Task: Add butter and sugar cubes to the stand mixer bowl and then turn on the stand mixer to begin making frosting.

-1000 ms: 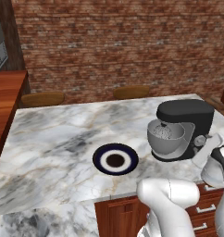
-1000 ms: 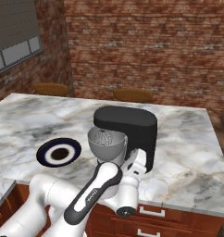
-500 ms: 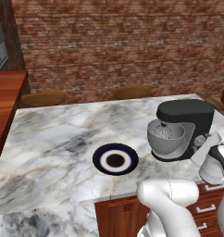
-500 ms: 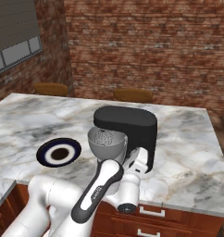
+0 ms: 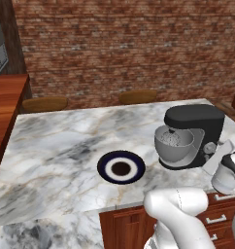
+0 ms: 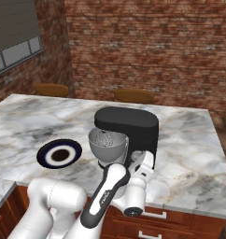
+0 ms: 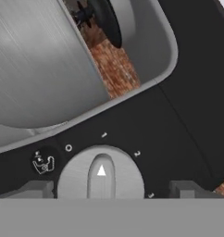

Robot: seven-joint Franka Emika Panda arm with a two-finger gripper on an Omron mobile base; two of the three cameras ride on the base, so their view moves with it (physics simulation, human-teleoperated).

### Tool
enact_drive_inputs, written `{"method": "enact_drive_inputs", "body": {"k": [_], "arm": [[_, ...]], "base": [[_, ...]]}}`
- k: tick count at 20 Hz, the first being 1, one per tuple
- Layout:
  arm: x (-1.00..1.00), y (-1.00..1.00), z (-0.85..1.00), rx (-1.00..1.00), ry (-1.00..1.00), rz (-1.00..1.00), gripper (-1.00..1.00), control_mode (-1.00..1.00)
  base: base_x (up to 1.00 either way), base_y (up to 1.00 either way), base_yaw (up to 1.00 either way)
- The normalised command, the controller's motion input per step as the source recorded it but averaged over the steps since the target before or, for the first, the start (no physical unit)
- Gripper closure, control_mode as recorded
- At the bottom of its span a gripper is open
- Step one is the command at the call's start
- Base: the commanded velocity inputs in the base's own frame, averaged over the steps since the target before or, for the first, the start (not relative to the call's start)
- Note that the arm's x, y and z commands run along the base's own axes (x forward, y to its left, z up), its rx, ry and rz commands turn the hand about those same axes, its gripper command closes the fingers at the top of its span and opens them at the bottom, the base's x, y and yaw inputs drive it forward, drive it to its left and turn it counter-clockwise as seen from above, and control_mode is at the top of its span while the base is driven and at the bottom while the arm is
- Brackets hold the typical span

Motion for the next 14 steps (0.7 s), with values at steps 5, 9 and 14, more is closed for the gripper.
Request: {"method": "enact_drive_inputs", "body": {"k": [5,9,14], "arm": [[0.08,0.00,-0.05,0.00,0.00,0.00,-1.00,-1.00],[0.05,0.03,-0.01,0.00,0.00,0.00,-1.00,-1.00],[0.06,0.02,0.00,0.00,0.00,0.00,-1.00,-1.00]], "base": [[0.00,0.00,0.00],[0.00,0.00,0.00],[0.00,0.00,0.00]]}}
